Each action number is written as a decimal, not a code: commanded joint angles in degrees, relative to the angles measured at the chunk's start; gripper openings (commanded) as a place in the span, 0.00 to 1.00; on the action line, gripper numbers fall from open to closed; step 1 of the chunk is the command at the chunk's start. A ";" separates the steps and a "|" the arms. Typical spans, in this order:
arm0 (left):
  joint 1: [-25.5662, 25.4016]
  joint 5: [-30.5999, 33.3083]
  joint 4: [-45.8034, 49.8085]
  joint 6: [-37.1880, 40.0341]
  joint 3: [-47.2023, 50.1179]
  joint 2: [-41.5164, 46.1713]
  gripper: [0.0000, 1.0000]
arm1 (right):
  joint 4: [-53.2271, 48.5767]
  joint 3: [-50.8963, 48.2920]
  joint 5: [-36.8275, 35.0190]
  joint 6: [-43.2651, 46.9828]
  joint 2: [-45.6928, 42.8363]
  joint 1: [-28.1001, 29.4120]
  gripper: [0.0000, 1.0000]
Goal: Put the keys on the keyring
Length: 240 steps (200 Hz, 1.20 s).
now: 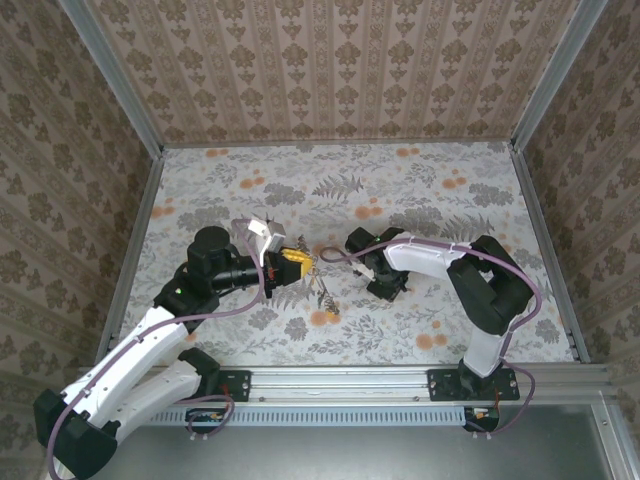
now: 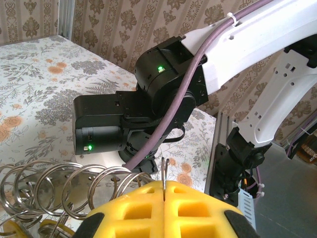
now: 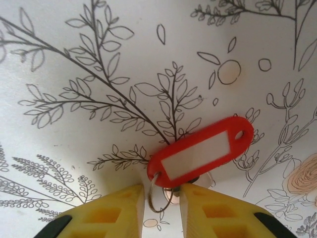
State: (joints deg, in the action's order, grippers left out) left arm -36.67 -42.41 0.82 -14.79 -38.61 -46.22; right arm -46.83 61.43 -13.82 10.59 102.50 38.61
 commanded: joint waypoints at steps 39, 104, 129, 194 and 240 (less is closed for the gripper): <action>0.19 -0.48 -1.51 0.90 -0.65 0.87 0.00 | 0.87 -0.06 1.21 0.59 0.28 -0.47 0.24; 0.28 -0.89 -1.78 0.72 -0.67 0.63 0.00 | 1.13 1.83 1.03 0.31 0.35 -0.29 0.22; 0.25 -0.90 -1.70 0.74 -0.63 0.60 0.00 | 1.65 2.10 1.17 0.14 0.92 -0.03 0.22; 0.22 -1.32 -2.21 0.46 -0.59 0.21 0.00 | 2.82 2.22 1.25 -0.24 0.77 0.14 0.24; 0.19 -1.19 -1.90 0.55 -0.54 0.25 0.00 | 2.93 2.23 1.75 -0.04 0.73 0.15 0.09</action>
State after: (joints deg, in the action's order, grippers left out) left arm -36.67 -42.28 0.82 -14.79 -38.61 -46.28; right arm -43.62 62.39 -12.93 10.35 102.52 38.50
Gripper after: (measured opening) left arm 0.045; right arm 0.116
